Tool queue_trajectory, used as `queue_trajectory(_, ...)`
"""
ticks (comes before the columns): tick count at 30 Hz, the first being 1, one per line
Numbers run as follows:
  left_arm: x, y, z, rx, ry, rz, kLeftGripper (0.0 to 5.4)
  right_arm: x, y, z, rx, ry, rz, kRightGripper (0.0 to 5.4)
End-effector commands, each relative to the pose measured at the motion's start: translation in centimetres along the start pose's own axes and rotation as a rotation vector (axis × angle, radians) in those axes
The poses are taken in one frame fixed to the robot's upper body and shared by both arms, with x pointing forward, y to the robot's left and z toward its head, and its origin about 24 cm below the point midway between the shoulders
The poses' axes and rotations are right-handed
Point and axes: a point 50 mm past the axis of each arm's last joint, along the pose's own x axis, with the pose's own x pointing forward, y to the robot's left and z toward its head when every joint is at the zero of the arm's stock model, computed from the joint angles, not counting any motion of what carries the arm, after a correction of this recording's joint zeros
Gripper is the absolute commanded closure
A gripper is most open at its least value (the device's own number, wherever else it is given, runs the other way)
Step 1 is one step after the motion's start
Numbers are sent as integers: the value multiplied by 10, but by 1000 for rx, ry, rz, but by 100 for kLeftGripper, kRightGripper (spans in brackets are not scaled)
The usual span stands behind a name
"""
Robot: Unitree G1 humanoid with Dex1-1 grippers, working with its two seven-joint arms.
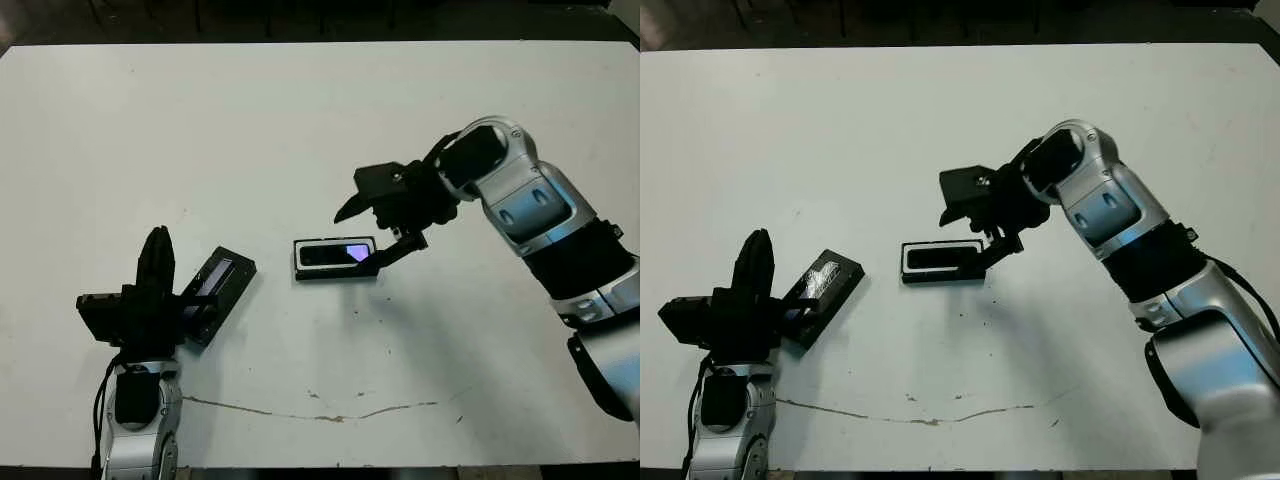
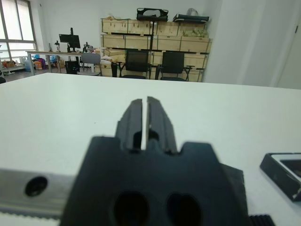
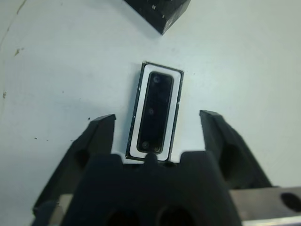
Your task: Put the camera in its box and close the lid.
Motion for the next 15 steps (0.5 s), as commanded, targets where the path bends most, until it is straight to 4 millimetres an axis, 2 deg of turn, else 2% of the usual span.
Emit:
queue_trajectory(1, -5, 2, -6, 2, 36, 0, 540, -3, 2, -7, 23, 12, -29, 84)
queue_trajectory(6, -6, 2, -6, 8, 37, 2, 540, -7, 5, -13, 97, -35, -133, 2)
queue_trajectory(12, -7, 5, -4, 15, 21, 3, 540, -18, 16, -16, 266, -205, -288, 2)
queue_trajectory(15, -8, 5, 0, 20, -2, -9, 540, -25, 24, -17, 324, -286, -419, 2)
